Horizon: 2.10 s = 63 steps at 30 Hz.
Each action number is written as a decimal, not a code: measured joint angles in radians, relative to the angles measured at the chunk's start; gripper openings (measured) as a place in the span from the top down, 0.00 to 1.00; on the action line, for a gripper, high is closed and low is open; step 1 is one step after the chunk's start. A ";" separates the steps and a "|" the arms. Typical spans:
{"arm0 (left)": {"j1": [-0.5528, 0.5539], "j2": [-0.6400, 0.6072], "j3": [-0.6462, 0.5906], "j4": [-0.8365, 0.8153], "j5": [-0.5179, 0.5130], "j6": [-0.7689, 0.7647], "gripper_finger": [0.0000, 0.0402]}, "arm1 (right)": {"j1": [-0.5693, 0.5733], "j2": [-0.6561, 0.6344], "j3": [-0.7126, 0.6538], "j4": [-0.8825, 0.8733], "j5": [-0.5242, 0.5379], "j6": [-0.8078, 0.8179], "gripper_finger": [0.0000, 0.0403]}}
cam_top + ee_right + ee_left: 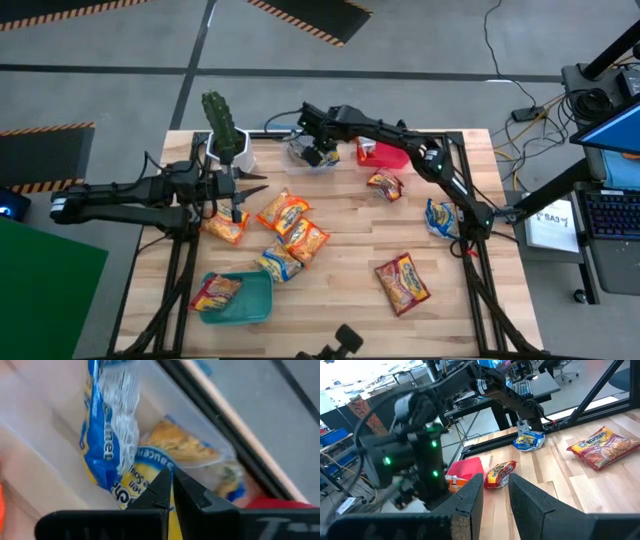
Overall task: Sort Maruchan noodles
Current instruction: Put the blue noodle pack into the white bin, then put the orange noodle pack into the red bin
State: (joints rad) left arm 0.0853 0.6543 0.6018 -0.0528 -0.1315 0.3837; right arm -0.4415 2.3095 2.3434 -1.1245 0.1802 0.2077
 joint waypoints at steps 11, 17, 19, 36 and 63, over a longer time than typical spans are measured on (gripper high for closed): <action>0.000 0.001 0.000 -0.001 0.000 0.000 0.81 | 0.046 0.040 -0.011 0.197 -0.185 -0.024 0.98; 0.000 0.001 0.000 0.000 0.000 0.000 0.81 | 0.049 0.040 -0.011 0.259 -0.188 -0.025 0.98; 0.000 0.001 0.000 -0.001 0.000 0.000 0.81 | 0.049 0.040 -0.011 0.241 -0.187 -0.027 0.98; 0.000 0.018 0.000 -0.018 0.000 -0.022 0.81 | 0.138 -0.068 -0.019 -0.005 -0.180 -0.105 0.98; 0.000 0.270 0.032 -0.273 -0.023 -0.366 0.81 | 0.360 -0.487 -1.065 1.135 -0.180 0.038 0.98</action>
State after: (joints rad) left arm 0.0849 0.9240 0.6339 -0.3263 -0.1547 0.0177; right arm -0.0813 1.8226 1.2784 0.0105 0.0003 0.2460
